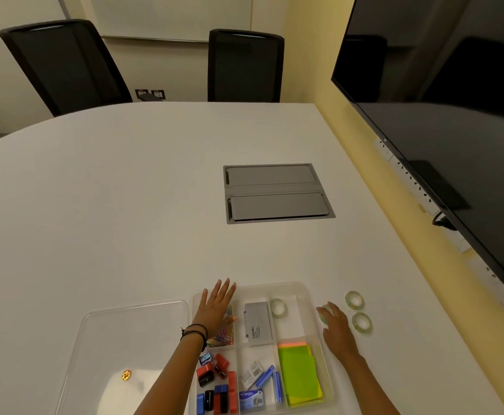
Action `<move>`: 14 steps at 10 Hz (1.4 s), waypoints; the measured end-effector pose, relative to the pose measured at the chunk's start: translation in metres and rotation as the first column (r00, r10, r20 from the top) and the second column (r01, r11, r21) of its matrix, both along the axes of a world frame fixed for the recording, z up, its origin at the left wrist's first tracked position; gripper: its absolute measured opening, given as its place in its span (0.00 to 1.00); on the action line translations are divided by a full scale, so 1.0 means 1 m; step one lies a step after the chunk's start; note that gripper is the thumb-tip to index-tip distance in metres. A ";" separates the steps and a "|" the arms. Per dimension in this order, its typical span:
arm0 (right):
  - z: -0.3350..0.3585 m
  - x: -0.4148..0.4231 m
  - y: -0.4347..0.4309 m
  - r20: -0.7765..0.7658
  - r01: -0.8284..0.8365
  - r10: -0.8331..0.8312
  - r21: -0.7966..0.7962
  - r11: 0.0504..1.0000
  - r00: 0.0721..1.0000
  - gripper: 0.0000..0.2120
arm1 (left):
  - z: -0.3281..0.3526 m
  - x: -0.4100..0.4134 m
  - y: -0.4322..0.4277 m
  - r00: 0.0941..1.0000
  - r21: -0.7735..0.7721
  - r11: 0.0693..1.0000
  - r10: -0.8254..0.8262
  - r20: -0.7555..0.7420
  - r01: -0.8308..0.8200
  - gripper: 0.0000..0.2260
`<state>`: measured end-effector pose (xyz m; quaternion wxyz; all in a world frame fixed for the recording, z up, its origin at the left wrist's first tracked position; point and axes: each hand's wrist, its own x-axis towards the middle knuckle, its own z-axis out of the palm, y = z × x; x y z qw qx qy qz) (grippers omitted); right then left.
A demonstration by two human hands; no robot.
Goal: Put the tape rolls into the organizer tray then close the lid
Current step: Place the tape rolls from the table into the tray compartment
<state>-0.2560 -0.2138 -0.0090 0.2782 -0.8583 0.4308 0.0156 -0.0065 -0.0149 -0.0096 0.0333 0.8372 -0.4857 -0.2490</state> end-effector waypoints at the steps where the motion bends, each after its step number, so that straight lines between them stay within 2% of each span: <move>1: -0.003 -0.002 0.008 0.012 0.025 -0.025 -0.020 0.999 1.000 0.25 | -0.001 0.002 0.001 1.000 0.000 1.000 0.018 -0.002 -0.018 0.35; 4: -0.008 -0.021 0.019 -0.048 0.095 -0.102 -0.117 0.989 0.994 0.25 | 0.001 0.004 0.000 0.999 -0.007 0.999 0.032 -0.035 -0.033 0.35; 7: -0.003 -0.019 0.014 -0.045 0.211 -0.211 -0.004 0.978 0.977 0.20 | 0.002 0.004 0.000 0.999 0.002 1.000 0.028 -0.040 -0.028 0.35; 8: 0.001 -0.013 0.009 0.063 0.269 -0.271 0.042 0.962 0.960 0.18 | 0.002 0.004 0.001 0.999 0.011 1.000 0.026 -0.033 -0.025 0.35; 9: 0.011 0.002 0.003 0.247 0.370 -0.395 0.142 0.918 0.885 0.15 | 0.001 0.004 0.001 1.000 0.019 1.000 0.018 -0.016 -0.018 0.35; 10: 0.023 0.022 -0.003 0.351 0.468 -0.598 0.390 0.793 0.721 0.12 | 0.001 0.004 0.001 1.000 0.023 1.000 0.015 -0.007 -0.015 0.34; 11: 0.034 0.040 -0.004 0.410 0.413 -0.700 0.592 0.692 0.585 0.09 | 0.001 0.004 0.001 1.000 0.022 1.000 0.015 -0.010 -0.015 0.34; 12: 0.040 0.056 -0.002 0.450 0.360 -0.690 0.617 0.699 0.567 0.06 | 0.002 0.004 0.001 1.000 0.015 1.000 0.018 -0.023 -0.017 0.34; 13: 0.041 0.067 0.004 0.450 0.293 -0.625 0.609 0.737 0.638 0.06 | 0.002 0.004 0.001 1.000 0.015 1.000 0.018 -0.020 -0.017 0.34; 14: 0.039 0.077 0.011 0.417 0.207 -0.494 0.566 0.798 0.763 0.08 | 0.002 0.004 0.001 1.000 0.012 1.000 0.020 -0.019 -0.019 0.34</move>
